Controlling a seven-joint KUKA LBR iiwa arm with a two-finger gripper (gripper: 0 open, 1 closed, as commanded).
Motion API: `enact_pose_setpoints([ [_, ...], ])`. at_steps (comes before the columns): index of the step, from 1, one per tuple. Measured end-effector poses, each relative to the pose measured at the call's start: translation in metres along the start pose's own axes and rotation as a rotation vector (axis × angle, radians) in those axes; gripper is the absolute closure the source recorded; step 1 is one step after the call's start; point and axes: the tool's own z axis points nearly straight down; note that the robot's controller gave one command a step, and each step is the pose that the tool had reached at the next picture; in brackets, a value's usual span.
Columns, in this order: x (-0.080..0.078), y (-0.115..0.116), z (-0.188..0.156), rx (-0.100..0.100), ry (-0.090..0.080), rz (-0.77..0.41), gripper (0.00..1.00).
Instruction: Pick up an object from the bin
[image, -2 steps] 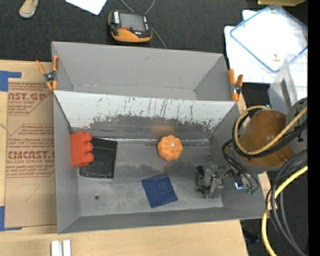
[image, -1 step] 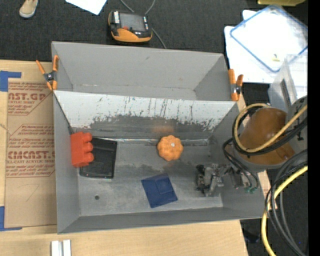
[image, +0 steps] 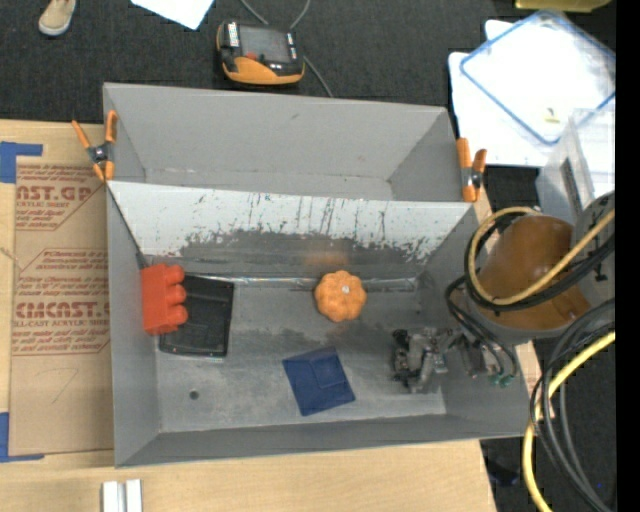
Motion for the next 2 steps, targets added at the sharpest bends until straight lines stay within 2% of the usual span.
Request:
enact_pose_setpoints([
  [1, 0.0042, 0.0007, -0.0005, -0.001, -0.009, 0.009, 1.00],
  [2, 0.0028, 0.0005, 0.0006, -0.002, -0.007, 0.006, 1.00],
])
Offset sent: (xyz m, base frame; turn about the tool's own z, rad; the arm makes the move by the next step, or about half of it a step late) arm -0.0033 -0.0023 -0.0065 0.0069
